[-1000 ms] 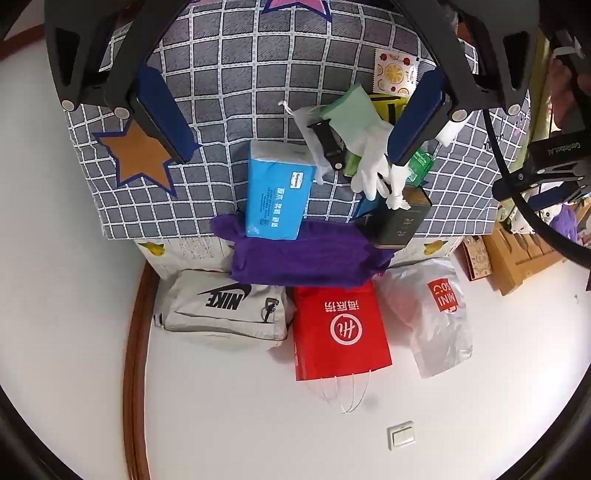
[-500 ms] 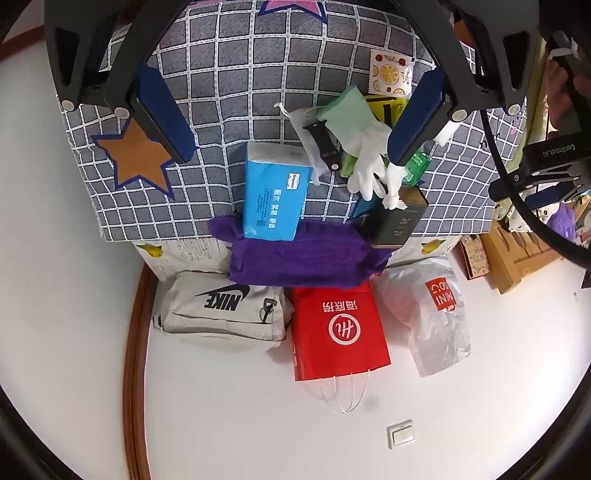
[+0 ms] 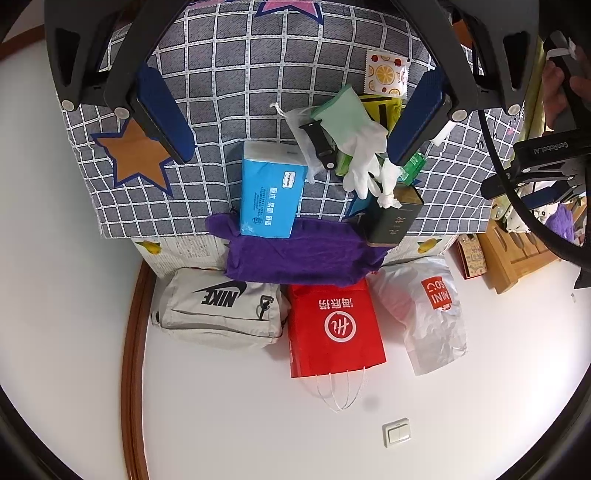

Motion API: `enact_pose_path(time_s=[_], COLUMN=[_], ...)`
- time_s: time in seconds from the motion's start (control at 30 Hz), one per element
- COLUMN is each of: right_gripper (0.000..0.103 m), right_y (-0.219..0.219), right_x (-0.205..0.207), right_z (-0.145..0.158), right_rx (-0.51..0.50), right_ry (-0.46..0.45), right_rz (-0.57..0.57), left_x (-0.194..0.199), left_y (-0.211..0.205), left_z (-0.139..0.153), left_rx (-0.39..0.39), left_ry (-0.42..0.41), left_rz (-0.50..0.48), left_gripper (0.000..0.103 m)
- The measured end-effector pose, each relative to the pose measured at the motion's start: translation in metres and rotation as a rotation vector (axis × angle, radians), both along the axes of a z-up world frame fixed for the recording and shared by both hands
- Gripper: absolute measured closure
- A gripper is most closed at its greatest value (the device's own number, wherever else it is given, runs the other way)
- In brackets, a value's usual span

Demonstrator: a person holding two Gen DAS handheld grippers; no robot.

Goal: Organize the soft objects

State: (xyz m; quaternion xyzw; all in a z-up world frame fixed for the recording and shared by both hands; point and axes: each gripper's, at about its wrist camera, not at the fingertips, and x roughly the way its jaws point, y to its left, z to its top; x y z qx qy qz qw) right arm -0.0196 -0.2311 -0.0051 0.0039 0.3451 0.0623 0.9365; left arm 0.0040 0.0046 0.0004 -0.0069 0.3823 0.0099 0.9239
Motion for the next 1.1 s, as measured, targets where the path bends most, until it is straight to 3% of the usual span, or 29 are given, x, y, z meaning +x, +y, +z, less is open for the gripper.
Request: enact_pose_path(time_s=[1.1], right_gripper=[0.0], right_y=[0.0014], right_x=[-0.0053], right_z=[0.0071], right_rx=[-0.004], right_ry=[-0.01], right_rz=[0.011], left_x=[-0.002], left_y=[-0.0035], left_z=[0.0], left_rx=[0.011], left_ry=[0.005], left_rz=[-0.009], left_gripper=[0.0])
